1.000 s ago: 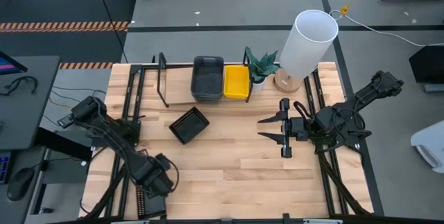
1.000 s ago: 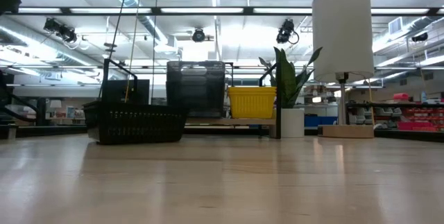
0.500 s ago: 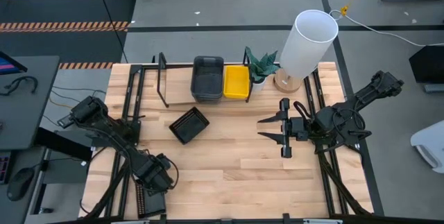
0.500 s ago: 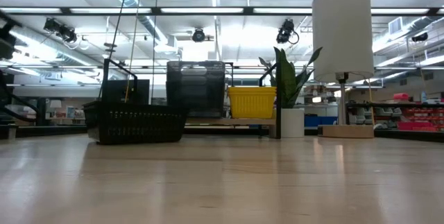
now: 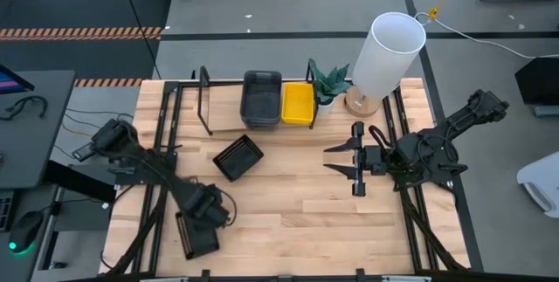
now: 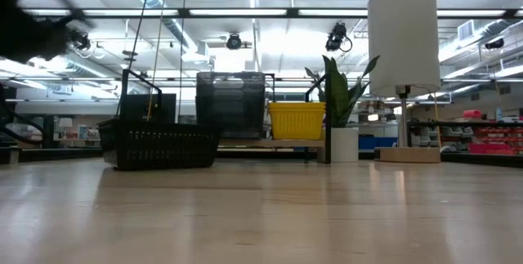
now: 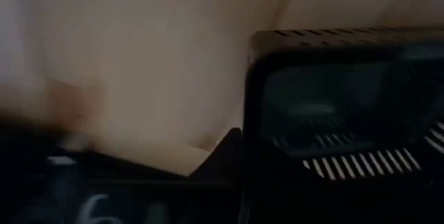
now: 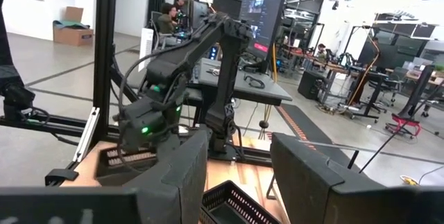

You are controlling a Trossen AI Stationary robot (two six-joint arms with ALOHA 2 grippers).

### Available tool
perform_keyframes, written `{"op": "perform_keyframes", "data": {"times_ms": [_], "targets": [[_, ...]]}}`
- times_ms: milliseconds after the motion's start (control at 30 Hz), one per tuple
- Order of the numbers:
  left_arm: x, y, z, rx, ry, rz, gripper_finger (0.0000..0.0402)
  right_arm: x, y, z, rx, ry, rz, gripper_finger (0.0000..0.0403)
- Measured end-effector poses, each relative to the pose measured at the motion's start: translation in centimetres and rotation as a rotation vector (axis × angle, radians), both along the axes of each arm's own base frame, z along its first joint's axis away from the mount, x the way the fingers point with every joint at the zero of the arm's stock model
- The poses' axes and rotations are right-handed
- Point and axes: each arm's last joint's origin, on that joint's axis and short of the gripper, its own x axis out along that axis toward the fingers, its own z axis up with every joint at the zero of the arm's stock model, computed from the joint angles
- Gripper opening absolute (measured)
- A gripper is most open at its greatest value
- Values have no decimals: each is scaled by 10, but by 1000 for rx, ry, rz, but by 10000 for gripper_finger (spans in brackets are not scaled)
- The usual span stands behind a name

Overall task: Stack baskets on shelf by color
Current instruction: Stack the bottom black bin on the top black bin

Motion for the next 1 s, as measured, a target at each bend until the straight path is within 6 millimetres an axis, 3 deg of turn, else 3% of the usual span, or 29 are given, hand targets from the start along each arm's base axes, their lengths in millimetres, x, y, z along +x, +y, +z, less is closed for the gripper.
{"op": "perform_keyframes", "data": {"times_ms": [333, 500, 733, 1000], "targets": [[42, 35, 87, 204, -113, -368, 6, 0, 0, -1, -9, 10, 0, 165], [57, 52, 118, 356, -201, -573, 6, 0, 0, -1, -11, 13, 0, 165], [71, 79, 133, 648, -171, -789, 7, 0, 0, -1, -12, 13, 0, 165], [85, 100, 132, 687, -145, -892, 7, 0, 0, -2, -15, 20, 0, 165]]}}
